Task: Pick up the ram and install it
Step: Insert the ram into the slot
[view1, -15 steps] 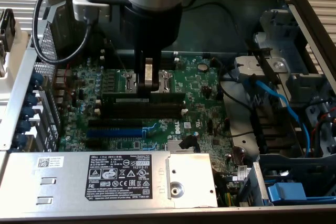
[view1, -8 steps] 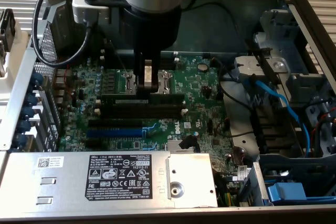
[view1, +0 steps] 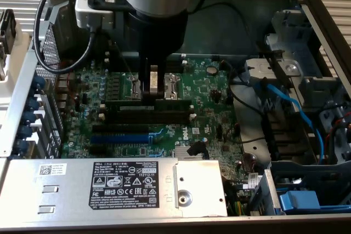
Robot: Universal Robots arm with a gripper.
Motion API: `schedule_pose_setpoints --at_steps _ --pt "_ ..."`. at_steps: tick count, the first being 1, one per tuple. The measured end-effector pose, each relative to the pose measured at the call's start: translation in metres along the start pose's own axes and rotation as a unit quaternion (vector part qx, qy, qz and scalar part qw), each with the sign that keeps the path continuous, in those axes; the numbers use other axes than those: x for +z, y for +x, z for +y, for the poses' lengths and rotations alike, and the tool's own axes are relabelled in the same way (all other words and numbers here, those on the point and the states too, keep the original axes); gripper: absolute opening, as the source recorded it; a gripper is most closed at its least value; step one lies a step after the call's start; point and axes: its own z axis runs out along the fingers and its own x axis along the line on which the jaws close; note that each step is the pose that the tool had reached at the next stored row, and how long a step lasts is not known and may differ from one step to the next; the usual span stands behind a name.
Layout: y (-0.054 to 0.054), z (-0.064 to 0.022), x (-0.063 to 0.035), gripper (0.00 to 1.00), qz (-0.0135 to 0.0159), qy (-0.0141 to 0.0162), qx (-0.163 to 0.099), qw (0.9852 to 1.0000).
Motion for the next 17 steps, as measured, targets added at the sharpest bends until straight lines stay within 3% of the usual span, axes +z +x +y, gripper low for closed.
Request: schedule_pose_setpoints --at_steps 17 --pt "-0.0003 0.0002 0.0032 0.12 -0.0004 0.0003 0.004 1.0"
